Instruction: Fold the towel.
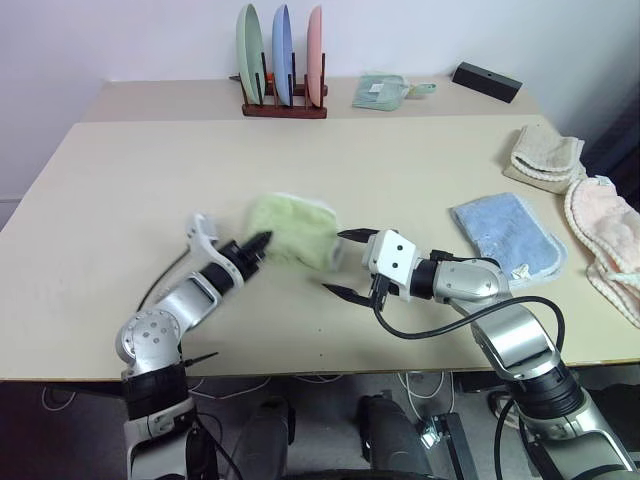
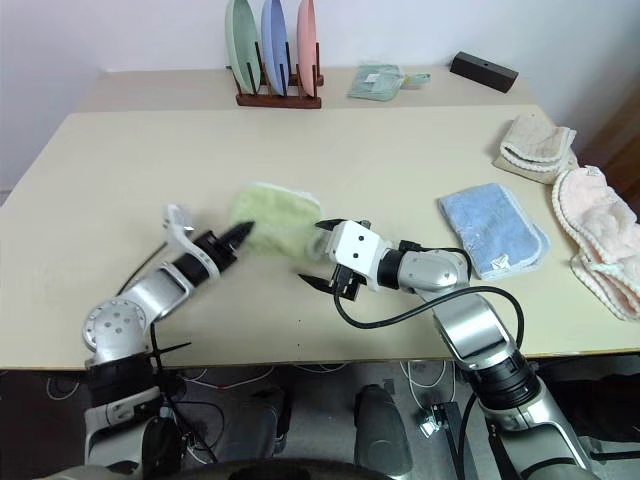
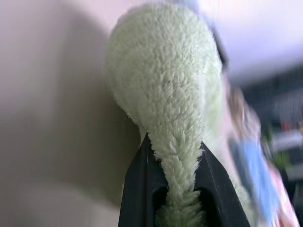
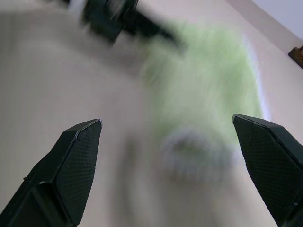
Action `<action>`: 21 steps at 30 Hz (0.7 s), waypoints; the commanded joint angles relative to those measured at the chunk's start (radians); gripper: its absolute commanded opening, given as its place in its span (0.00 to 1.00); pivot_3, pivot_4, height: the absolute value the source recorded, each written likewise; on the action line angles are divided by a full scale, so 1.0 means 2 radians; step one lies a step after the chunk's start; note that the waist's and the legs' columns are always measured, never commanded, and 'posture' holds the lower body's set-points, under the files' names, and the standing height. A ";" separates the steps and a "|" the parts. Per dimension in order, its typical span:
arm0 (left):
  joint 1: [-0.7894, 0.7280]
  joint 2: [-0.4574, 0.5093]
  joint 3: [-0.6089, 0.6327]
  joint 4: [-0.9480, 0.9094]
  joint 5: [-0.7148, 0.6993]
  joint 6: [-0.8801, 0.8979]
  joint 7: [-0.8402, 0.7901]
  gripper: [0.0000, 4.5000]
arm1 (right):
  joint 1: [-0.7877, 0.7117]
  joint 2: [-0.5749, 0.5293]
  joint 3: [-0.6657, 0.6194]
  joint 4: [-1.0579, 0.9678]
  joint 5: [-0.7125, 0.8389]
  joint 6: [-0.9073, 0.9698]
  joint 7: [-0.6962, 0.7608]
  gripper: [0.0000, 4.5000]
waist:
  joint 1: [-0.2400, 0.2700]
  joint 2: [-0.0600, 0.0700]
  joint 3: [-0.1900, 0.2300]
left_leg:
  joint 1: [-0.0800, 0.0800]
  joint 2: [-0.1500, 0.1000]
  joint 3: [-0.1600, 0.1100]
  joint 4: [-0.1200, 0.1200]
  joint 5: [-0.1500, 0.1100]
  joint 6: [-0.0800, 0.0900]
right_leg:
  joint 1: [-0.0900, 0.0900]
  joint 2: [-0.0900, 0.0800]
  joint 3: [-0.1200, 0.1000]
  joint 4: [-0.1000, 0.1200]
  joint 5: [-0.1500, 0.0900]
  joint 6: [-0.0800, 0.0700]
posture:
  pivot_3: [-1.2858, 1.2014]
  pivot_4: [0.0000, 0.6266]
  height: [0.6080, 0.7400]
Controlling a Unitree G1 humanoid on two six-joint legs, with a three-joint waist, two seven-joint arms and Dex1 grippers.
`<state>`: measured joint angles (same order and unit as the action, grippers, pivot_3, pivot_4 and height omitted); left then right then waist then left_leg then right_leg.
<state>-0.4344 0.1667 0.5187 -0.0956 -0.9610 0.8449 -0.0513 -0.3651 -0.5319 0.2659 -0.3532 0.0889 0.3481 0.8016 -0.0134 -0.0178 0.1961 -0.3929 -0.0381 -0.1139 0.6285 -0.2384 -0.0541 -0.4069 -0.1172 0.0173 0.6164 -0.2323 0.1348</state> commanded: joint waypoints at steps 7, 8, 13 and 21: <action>-0.072 0.077 0.179 0.139 0.063 -0.275 0.104 0.01 | -0.005 0.002 0.000 -0.018 0.000 -0.019 0.001 1.00 | 0.001 0.000 0.000 | 0.000 0.000 0.000 -0.001 0.000 0.000 | 0.000 0.000 0.000 -0.001 0.000 0.000 | 0.52 0.24 1.00; -0.070 0.074 0.187 0.151 0.063 -0.285 0.117 0.01 | -0.006 0.002 0.001 -0.016 -0.001 -0.020 0.002 1.00 | 0.003 0.000 0.000 | 0.000 0.000 0.000 -0.001 0.000 0.000 | 0.000 0.000 0.000 -0.001 0.000 0.000 | 0.52 0.24 1.00; -0.032 0.030 0.214 0.160 0.051 -0.323 0.166 0.01 | -0.005 0.002 0.003 -0.010 -0.006 -0.027 0.001 1.00 | 0.009 -0.001 0.000 | 0.000 0.000 0.000 0.001 0.000 0.000 | 0.001 0.000 0.000 -0.001 0.000 0.001 | 0.52 0.24 1.00; 0.016 0.007 0.199 0.105 0.024 -0.319 0.170 0.54 | 0.000 -0.006 -0.002 -0.007 -0.008 -0.032 0.005 1.00 | 0.009 -0.002 0.000 | 0.000 0.000 0.000 0.000 0.000 0.000 | 0.001 0.000 0.000 -0.001 0.000 0.001 | 0.52 0.24 1.00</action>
<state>-0.4142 0.1708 0.9218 0.1718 -0.8937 0.2095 0.2872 -0.3640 -0.5356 0.2738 -0.3510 0.0772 0.3126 0.8067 0.0051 -0.0227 0.1953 -0.3932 -0.0385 -0.1139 0.6293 -0.2385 -0.0544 -0.4054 -0.1175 0.0169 0.6143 -0.2315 0.1361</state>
